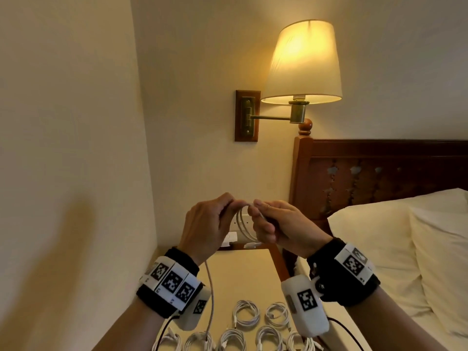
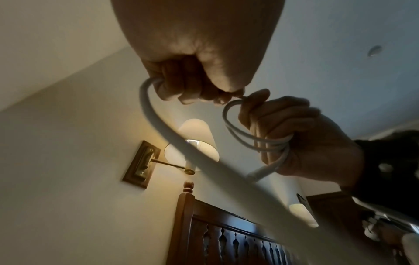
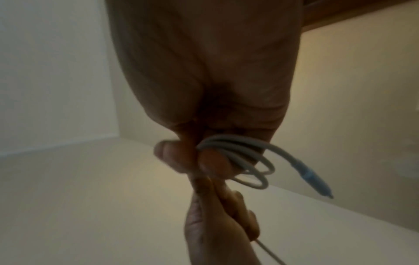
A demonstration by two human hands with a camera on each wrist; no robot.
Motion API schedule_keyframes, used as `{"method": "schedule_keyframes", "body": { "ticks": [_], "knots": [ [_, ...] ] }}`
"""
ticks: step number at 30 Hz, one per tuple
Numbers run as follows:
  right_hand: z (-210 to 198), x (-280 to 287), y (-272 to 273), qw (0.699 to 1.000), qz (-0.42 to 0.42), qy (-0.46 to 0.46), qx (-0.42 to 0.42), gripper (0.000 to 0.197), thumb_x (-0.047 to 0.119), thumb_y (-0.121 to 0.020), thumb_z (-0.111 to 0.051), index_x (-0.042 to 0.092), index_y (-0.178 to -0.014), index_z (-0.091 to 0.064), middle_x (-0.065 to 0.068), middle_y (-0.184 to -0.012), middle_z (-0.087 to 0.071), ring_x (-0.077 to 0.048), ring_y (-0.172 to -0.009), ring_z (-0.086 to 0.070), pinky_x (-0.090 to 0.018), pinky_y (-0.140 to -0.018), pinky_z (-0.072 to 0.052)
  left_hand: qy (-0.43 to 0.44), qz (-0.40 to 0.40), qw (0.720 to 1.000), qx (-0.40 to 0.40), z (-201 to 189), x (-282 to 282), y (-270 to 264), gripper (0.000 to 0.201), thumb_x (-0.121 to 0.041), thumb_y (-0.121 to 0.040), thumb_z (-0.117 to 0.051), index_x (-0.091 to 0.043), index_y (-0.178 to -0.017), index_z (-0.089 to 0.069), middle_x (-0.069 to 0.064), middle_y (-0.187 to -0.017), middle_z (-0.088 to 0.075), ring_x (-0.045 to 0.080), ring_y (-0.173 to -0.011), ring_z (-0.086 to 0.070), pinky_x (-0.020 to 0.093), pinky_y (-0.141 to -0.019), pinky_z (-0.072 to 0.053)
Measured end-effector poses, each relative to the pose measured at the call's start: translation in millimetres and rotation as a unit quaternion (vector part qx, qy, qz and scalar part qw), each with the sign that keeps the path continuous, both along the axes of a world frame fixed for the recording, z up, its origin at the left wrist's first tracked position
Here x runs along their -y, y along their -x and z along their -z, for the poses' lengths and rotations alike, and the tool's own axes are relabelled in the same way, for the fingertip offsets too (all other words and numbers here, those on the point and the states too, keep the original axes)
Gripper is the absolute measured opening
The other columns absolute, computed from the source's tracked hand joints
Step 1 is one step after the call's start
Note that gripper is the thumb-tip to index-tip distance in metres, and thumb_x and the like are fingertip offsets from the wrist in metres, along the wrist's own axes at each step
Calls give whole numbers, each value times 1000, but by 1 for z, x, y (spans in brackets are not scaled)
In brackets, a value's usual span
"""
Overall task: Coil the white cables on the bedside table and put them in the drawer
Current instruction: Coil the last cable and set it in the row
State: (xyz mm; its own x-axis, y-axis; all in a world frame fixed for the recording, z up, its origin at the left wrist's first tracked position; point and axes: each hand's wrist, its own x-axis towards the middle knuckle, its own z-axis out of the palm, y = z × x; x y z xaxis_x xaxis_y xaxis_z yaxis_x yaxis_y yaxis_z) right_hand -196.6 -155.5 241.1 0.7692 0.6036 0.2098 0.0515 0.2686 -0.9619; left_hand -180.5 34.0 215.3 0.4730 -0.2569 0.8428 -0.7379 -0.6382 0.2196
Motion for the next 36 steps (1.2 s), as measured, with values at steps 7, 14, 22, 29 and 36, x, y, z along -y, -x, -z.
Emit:
{"method": "schedule_keyframes", "body": {
  "ticks": [7,14,22,29,36],
  "knots": [
    [1,6,-14,977,0,-172,-125,26,24,-102,-33,12,-84,-50,7,-53,-40,-5,-39,-37,-17,-44,-35,42,55,993,-95,25,-11,-33,43,-60,-97,-29,-31,-68,-43,-4,-55,-45,14,-49,-41,37,-52,-39],
    [-22,44,-25,962,49,-245,-106,29,23,-104,-30,14,-84,-50,9,-51,-37,-5,-39,-35,-17,-44,-37,36,-31,976,-211,75,-40,-44,34,-24,-102,-42,-30,-69,-46,-7,-58,-47,10,-55,-44,24,-55,-34],
    [-21,20,-10,982,174,16,73,29,21,-104,-38,4,-88,-56,-9,-67,-65,-21,-62,-67,-28,-63,-55,-168,150,965,-134,20,8,19,38,-42,-100,-43,-20,-71,-54,-6,-58,-50,11,-48,-44,27,-49,-37],
    [-14,14,-1,962,160,153,160,34,22,-103,-39,-6,-99,-58,-11,-67,-65,-19,-57,-64,-28,-62,-54,-43,74,995,54,-14,2,11,27,-36,-101,-45,-20,-82,-56,-12,-56,-43,7,-45,-39,26,-42,-37],
    [-12,7,-1,978,92,145,119,36,23,-105,-33,7,-85,-58,1,-51,-40,-10,-45,-31,-22,-48,-27,91,75,988,-98,-4,6,0,25,-44,-97,-50,-25,-107,-63,-9,-81,-61,6,-47,-46,20,-48,-38]
  ]
}}
